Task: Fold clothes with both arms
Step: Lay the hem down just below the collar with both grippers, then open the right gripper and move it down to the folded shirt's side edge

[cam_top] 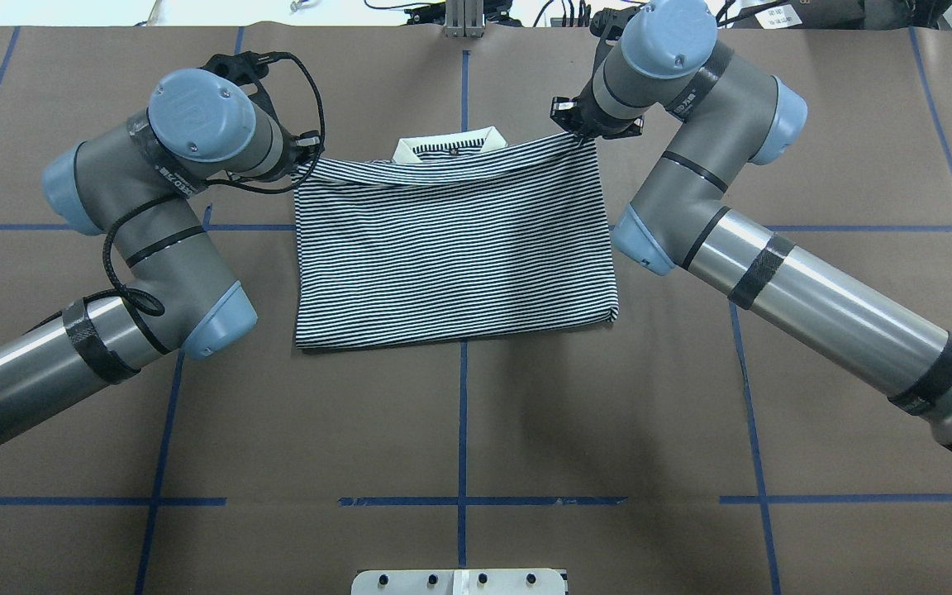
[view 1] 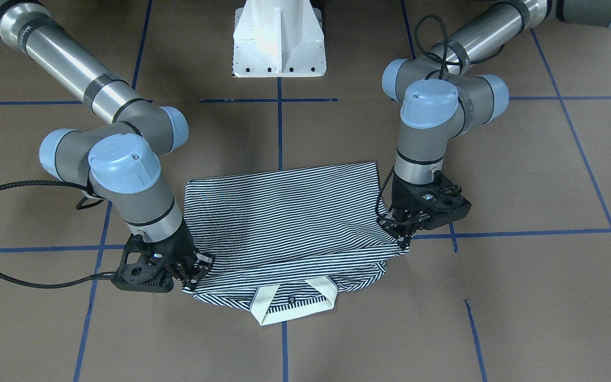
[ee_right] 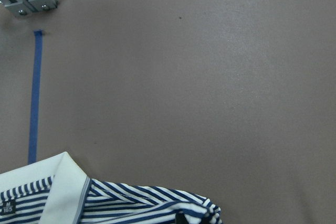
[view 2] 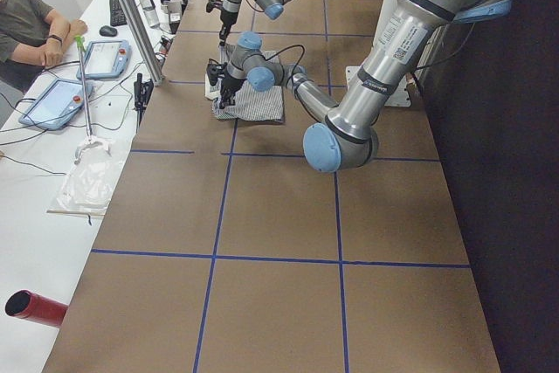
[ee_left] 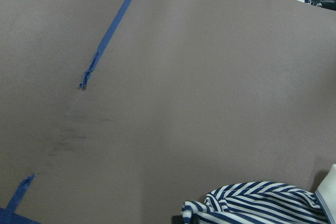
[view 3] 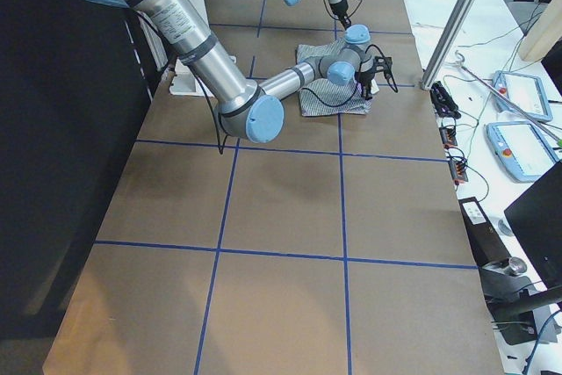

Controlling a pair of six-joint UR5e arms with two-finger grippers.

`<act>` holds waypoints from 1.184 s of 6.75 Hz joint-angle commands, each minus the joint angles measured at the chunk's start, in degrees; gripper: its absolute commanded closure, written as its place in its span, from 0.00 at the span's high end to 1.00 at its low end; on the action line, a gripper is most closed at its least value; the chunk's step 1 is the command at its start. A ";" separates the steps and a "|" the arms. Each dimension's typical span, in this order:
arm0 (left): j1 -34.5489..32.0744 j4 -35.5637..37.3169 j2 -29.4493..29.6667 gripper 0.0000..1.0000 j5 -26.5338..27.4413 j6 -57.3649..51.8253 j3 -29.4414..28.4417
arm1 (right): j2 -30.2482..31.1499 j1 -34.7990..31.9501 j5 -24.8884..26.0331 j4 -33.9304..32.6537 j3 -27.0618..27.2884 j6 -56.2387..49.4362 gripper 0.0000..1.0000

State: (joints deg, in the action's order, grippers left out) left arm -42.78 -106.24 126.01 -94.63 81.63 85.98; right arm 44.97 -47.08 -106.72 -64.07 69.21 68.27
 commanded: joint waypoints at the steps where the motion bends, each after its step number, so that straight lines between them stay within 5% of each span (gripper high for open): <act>1: 0.07 -0.02 0.99 0.06 -0.03 2.47 -0.28 | 0.37 0.06 -0.06 1.31 -0.30 -0.07 0.33; 2: 0.07 -0.11 1.78 0.63 -0.03 2.56 -2.11 | 0.64 -0.02 -0.24 1.49 -0.56 0.11 0.99; 3: -0.02 -0.02 2.57 1.00 -0.03 2.30 -3.09 | 0.90 0.06 -0.85 1.50 -0.56 0.02 1.00; 5: -0.63 0.59 2.58 1.00 -1.51 1.95 -2.75 | 1.34 -0.03 -4.27 1.67 0.39 0.28 1.00; 8: -0.63 3.82 2.49 1.00 -2.92 2.21 1.54 | 13.16 3.56 -7.28 0.00 15.11 6.06 1.00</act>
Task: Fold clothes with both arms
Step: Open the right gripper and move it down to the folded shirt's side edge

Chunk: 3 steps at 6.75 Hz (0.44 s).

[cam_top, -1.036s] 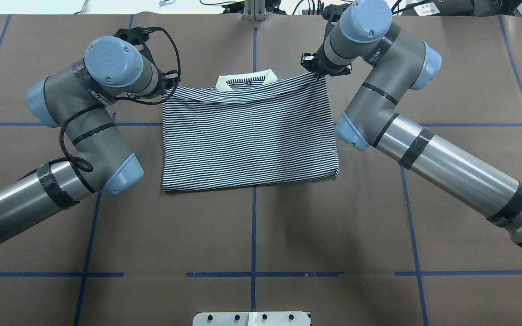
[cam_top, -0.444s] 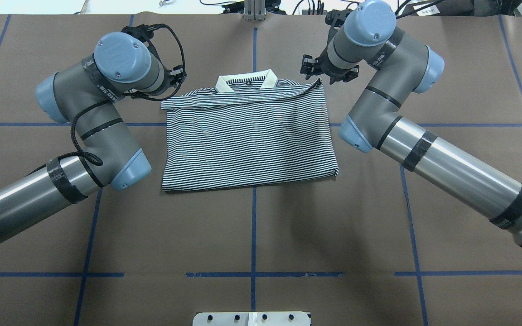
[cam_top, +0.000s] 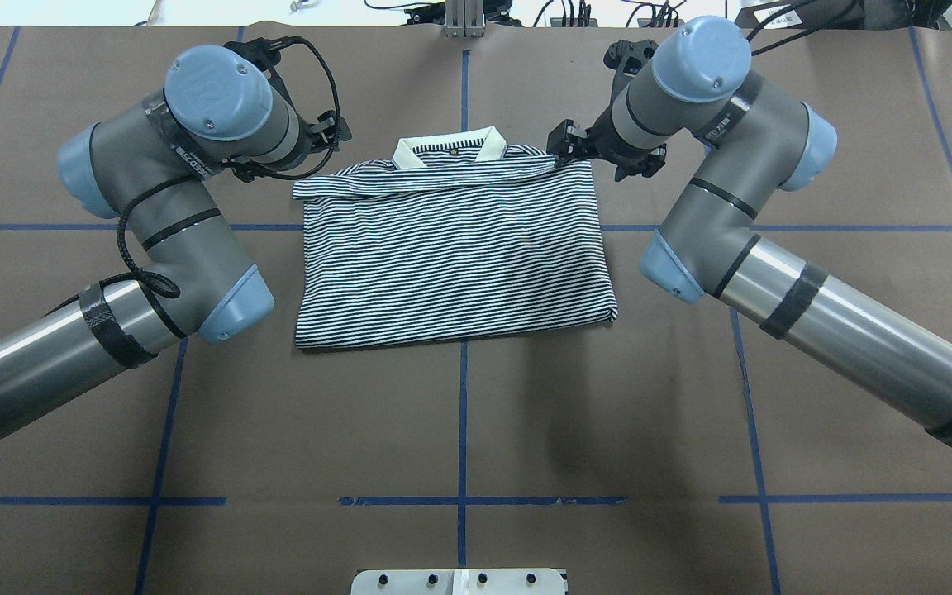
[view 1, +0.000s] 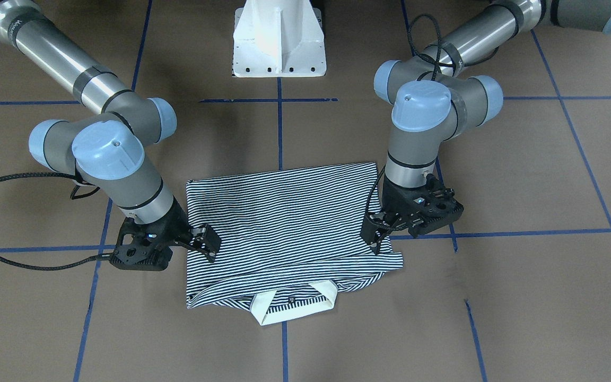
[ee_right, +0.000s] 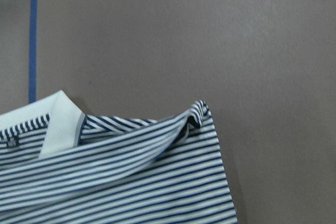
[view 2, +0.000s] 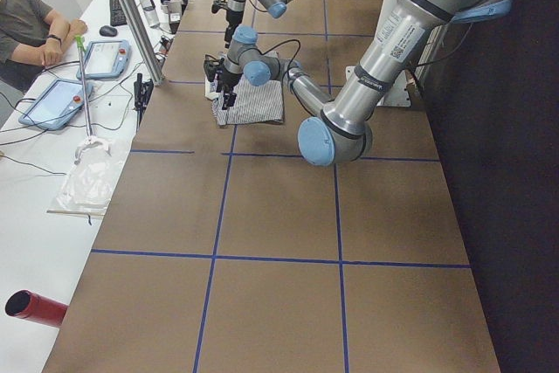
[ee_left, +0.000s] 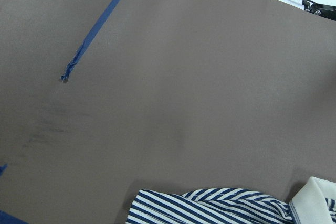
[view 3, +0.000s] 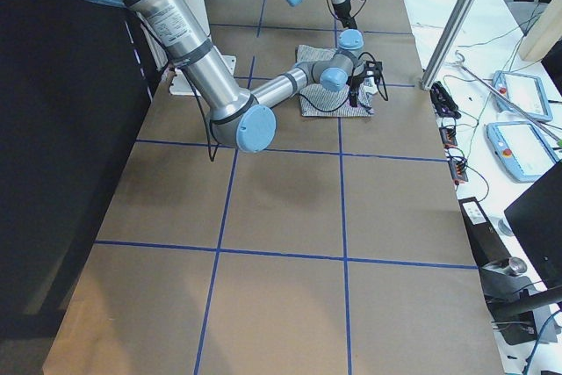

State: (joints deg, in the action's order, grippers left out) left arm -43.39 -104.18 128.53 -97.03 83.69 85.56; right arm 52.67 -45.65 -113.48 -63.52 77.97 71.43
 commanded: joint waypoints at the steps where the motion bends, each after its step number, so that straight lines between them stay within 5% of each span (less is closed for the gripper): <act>1: 0.05 4.23 0.06 1.00 -0.62 0.59 4.41 | 9.52 3.97 -0.34 -0.72 10.58 4.49 1.00; 3: 0.14 5.04 0.14 1.00 -0.62 1.82 5.58 | 14.37 7.23 0.01 -0.99 15.34 5.30 1.00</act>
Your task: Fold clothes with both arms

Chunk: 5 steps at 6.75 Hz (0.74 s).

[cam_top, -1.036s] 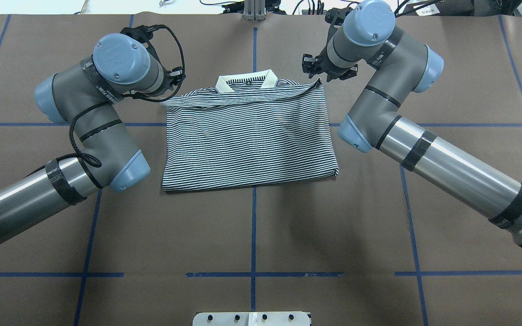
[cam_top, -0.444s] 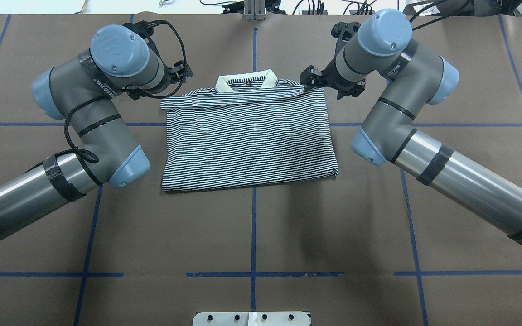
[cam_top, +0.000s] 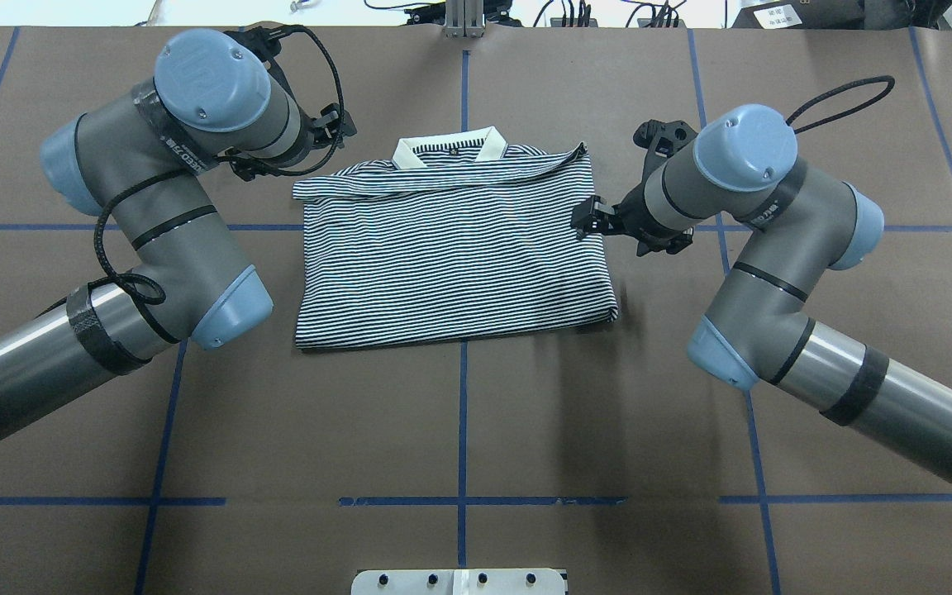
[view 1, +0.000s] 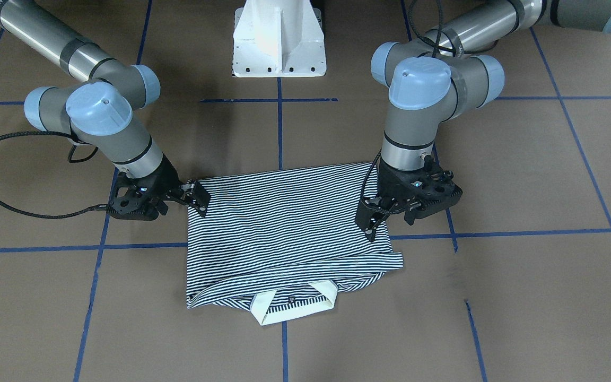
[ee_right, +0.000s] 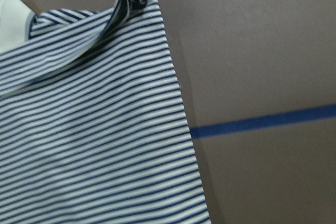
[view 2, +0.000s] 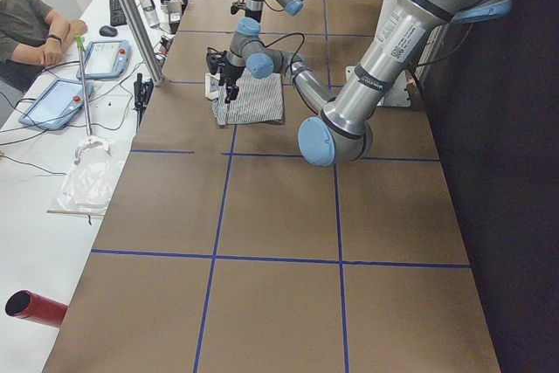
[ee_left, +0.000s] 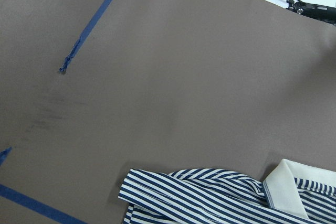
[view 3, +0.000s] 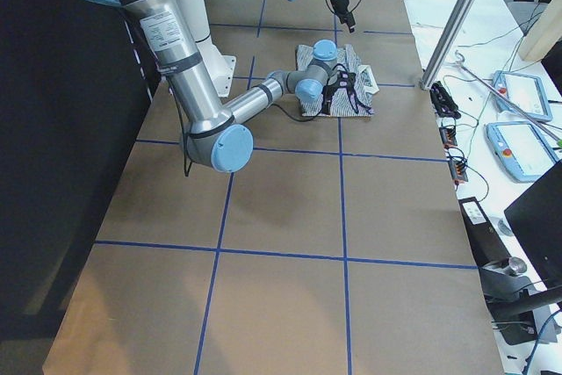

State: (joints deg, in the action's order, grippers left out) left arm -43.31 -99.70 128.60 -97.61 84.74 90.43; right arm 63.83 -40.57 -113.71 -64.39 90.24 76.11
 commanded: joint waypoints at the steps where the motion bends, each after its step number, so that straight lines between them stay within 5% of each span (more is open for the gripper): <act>1: 0.07 0.56 -0.01 1.00 -0.03 0.78 0.71 | 3.49 4.34 1.90 -0.12 2.84 0.61 1.00; 4: 0.07 0.56 -0.10 1.00 -0.03 1.04 0.71 | 3.41 5.68 2.18 -0.30 2.31 0.61 0.90; 5: 0.07 0.56 -0.19 1.00 -0.03 1.04 0.71 | 2.71 5.77 1.74 -2.91 3.01 0.53 0.43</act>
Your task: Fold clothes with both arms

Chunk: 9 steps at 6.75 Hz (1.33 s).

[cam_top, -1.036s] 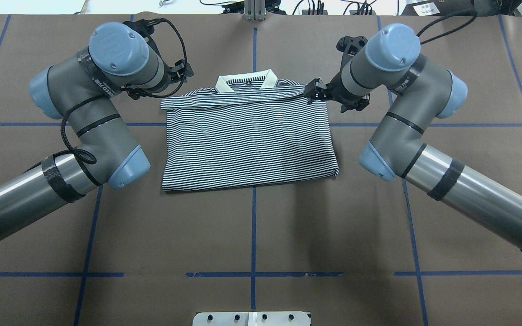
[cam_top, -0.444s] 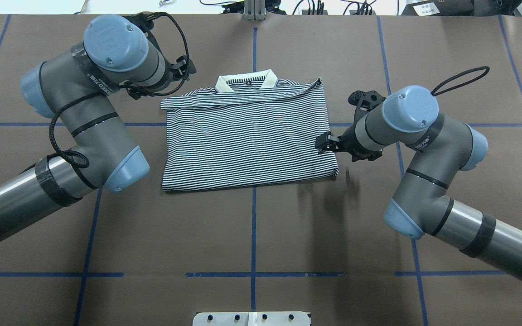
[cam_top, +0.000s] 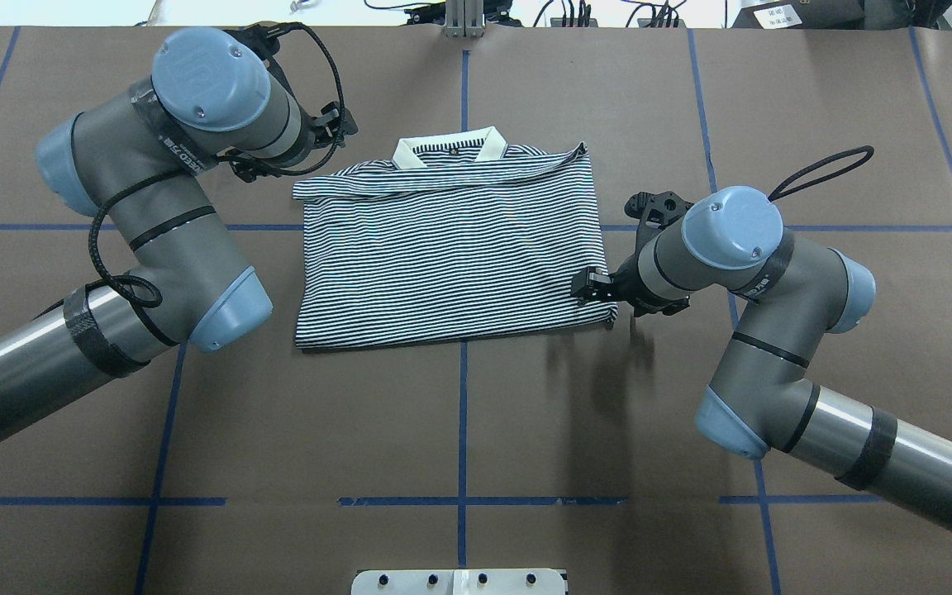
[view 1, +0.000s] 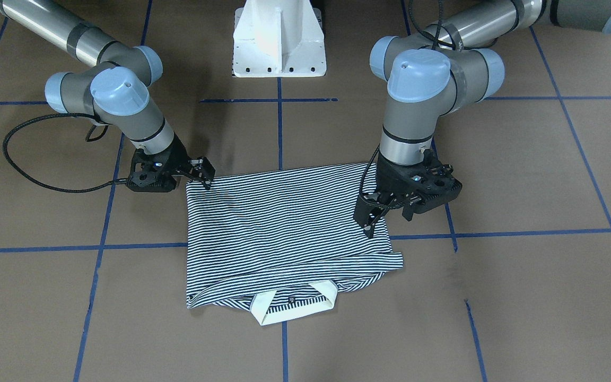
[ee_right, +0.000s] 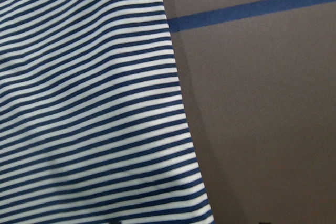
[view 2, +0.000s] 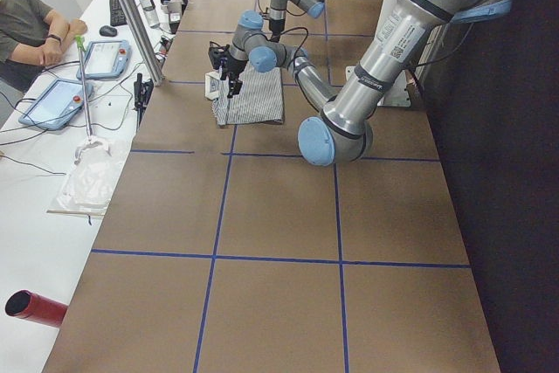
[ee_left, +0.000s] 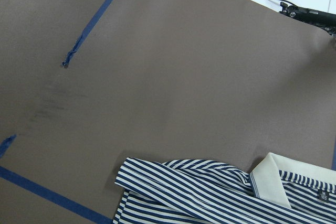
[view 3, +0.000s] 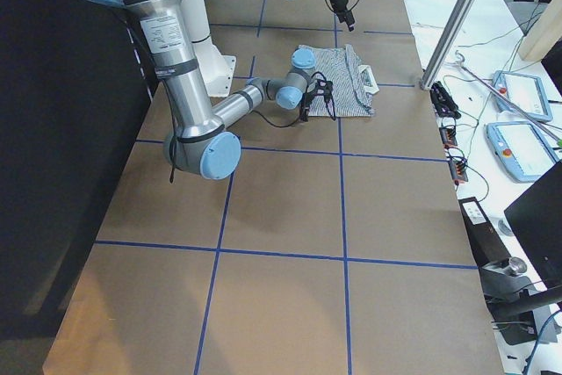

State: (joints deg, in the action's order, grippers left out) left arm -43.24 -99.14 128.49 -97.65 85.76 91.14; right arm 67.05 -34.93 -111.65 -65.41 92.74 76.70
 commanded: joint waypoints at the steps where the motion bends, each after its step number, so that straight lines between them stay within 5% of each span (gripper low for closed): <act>1: 0.00 0.00 0.00 1.00 0.00 0.11 0.00 | -0.52 0.13 -0.41 -2.43 0.60 -0.24 0.10; 2: 0.00 0.00 0.00 1.00 0.00 0.11 0.09 | -0.43 0.13 -0.41 -2.78 0.60 -0.33 0.00; 5: 0.00 -0.09 0.09 1.00 0.00 0.20 0.27 | 0.62 -0.31 -1.62 -2.70 2.43 -0.85 0.00; 9: 0.35 -0.09 -0.35 1.00 0.09 0.55 1.66 | 22.64 10.71 -1.73 -2.79 24.54 4.64 0.00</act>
State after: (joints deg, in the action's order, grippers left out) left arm -43.07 -99.23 128.34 -97.63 86.05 92.07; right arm 82.80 -29.47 -113.32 -68.20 110.52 77.85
